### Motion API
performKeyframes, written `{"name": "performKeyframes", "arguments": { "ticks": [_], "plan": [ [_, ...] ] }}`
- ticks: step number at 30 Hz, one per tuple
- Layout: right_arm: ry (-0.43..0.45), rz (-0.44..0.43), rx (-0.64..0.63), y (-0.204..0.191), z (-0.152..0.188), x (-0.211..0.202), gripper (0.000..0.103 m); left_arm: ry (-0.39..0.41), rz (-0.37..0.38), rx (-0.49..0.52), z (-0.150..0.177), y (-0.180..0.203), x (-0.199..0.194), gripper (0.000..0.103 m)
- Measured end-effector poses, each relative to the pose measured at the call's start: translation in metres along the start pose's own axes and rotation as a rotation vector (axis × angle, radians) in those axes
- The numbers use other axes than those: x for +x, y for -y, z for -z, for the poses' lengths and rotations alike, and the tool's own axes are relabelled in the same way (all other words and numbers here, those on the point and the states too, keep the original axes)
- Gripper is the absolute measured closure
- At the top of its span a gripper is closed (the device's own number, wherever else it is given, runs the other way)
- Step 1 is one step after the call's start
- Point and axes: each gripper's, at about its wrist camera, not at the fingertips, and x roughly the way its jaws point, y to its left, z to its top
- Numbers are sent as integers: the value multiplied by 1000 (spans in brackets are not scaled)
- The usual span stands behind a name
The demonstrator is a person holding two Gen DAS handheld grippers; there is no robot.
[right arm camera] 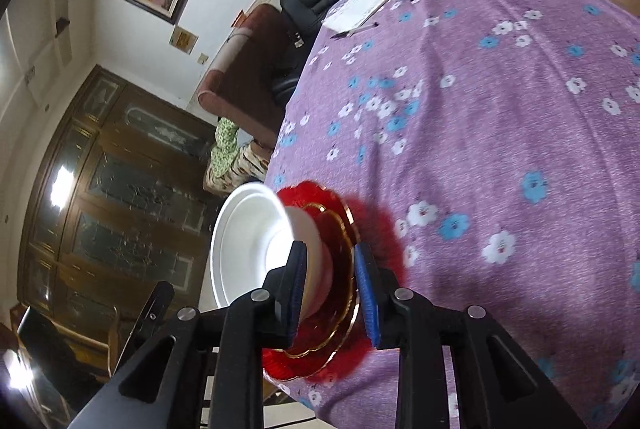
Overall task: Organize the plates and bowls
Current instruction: 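Open the left gripper and lift it off the deep white bowl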
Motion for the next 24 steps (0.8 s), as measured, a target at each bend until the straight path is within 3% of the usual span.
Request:
{"name": "performKeyframes", "arguments": {
  "ticks": [12, 24],
  "plan": [
    [42, -27, 76, 49, -21, -36, 73, -23, 37, 72, 0, 63, -10, 59],
    [153, -30, 146, 112, -55, -99, 73, -43, 91, 203, -4, 150, -15, 59]
  ]
}}
